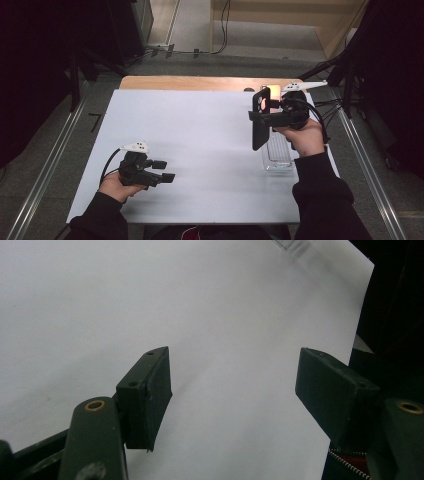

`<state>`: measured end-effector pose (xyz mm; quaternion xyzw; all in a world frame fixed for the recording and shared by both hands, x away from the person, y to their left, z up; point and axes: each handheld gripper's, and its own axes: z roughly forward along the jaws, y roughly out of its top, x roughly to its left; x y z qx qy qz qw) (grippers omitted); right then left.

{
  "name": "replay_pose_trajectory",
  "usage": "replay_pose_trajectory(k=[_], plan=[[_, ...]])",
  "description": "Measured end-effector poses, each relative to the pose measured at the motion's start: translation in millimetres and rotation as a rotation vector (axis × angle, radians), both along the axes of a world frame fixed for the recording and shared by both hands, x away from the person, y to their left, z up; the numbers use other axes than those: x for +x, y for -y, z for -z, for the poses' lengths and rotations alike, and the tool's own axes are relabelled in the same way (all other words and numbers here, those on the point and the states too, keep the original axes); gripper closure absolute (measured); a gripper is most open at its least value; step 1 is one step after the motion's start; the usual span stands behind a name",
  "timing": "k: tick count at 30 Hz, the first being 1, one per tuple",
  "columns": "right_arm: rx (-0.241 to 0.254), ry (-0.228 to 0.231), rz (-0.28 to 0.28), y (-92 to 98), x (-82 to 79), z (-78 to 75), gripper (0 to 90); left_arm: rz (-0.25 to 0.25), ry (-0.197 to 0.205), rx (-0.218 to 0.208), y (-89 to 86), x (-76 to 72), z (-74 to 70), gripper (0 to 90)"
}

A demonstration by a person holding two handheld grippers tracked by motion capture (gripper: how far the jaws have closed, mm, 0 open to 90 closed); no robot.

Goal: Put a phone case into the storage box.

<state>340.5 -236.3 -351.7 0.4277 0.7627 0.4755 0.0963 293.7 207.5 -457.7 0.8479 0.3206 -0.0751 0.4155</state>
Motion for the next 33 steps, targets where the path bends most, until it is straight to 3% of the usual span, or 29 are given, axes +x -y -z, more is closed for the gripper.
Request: replay_pose_trajectory(k=[6,16,23,33], plan=[[0.019,0.039,0.094,15.2,-1.4,-5.8,12.0,-0.004,0.003,0.005,-0.8,-0.8,0.3,30.9],[-0.010,0.074,0.271,31.4,5.4,-3.9,12.0,-0.007,0.008,0.005,-2.1,-1.5,0.4,30.9],[-0.011,0.109,0.390,36.9,13.4,0.9,12.0,-0.007,0.007,0.004,-2.2,-1.5,0.3,30.9],[-0.044,0.141,0.497,35.0,29.0,17.4,12.0,-0.007,0.008,0.000,-2.8,-1.5,0.2,31.0]])
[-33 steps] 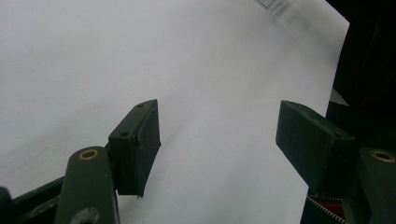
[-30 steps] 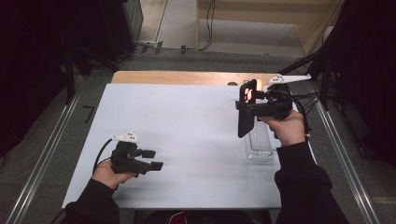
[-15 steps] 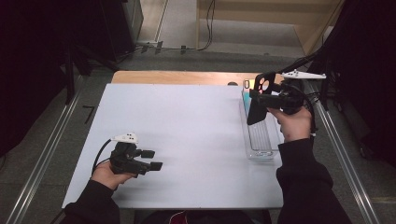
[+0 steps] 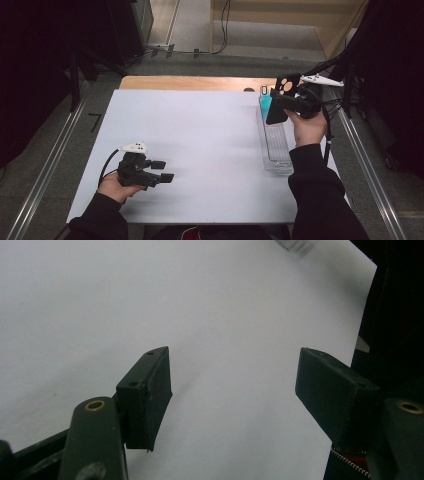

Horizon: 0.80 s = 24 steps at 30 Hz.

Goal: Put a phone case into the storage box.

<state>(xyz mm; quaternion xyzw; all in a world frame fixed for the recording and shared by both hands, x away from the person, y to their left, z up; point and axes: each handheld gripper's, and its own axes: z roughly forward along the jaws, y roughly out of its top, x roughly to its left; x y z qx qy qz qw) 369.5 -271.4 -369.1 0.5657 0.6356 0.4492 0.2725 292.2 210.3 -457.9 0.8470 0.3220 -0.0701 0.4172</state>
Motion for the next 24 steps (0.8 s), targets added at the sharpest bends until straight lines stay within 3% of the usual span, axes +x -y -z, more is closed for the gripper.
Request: replay_pose_trajectory(k=[24], plan=[[-0.039,-0.071,0.134,2.2,38.3,46.9,11.9,-0.005,-0.002,-0.008,-0.8,0.2,-0.1,30.9]])
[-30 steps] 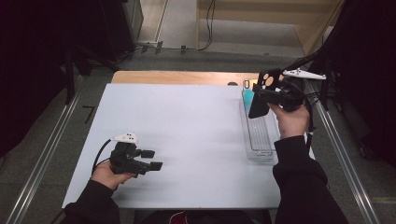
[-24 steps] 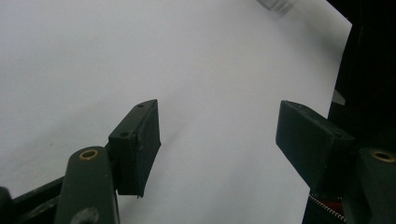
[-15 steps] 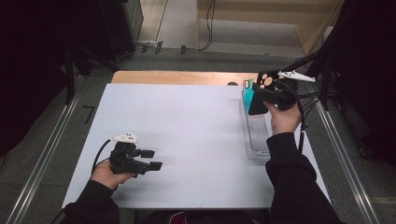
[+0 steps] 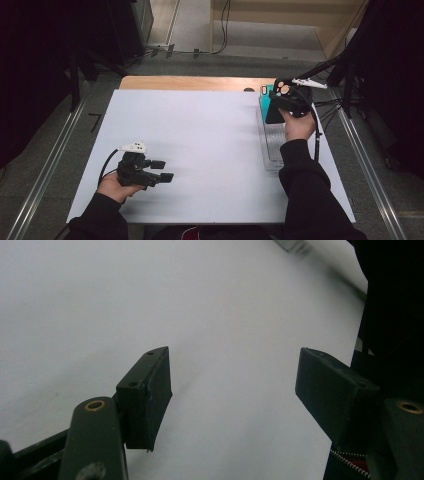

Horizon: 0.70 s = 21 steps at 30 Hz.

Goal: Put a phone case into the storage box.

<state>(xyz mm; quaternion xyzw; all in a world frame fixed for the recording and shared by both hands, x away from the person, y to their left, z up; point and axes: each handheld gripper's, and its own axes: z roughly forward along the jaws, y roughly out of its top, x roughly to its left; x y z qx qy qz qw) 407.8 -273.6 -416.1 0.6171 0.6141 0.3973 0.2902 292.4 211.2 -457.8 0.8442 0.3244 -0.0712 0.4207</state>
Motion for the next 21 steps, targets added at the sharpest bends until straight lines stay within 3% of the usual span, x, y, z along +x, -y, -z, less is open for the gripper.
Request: replay_pose_trajectory(k=[2,21], plan=[[0.010,-0.008,0.007,-0.1,2.4,4.0,12.0,0.000,0.000,0.000,-0.1,0.1,-0.1,30.9],[-0.056,-0.042,0.058,-11.0,23.3,34.2,12.0,0.002,0.000,-0.002,-0.7,0.5,-0.1,30.9]])
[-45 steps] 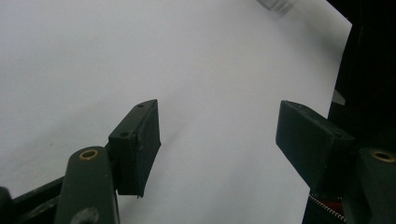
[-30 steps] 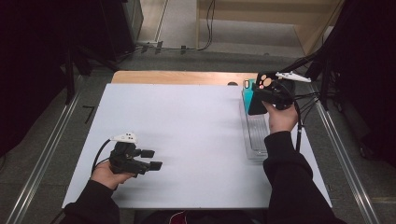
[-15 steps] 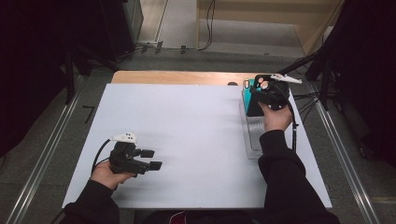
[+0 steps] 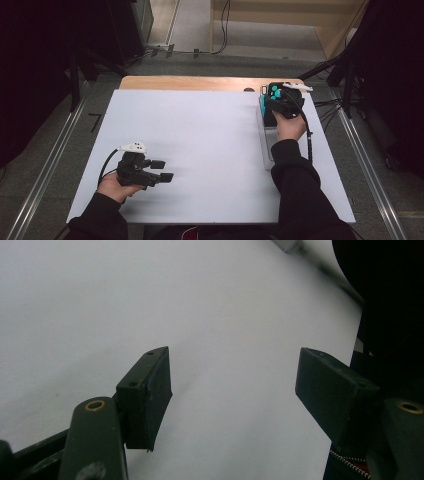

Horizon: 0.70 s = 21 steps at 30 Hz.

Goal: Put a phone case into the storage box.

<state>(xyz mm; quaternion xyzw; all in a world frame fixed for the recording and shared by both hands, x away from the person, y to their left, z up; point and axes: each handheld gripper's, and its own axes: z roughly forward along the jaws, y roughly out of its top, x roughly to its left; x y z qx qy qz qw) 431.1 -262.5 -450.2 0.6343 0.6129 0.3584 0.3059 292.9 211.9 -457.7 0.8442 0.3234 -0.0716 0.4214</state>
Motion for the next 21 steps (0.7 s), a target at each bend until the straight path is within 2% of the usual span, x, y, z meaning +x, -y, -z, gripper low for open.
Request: replay_pose_trajectory(k=[13,21], plan=[[0.003,0.025,-0.003,0.7,9.3,7.9,11.8,0.002,0.000,0.001,-0.1,0.5,0.0,31.0],[0.004,0.023,-0.017,-1.8,15.0,8.9,11.4,0.001,0.001,-0.001,-0.3,1.0,0.1,31.0]])
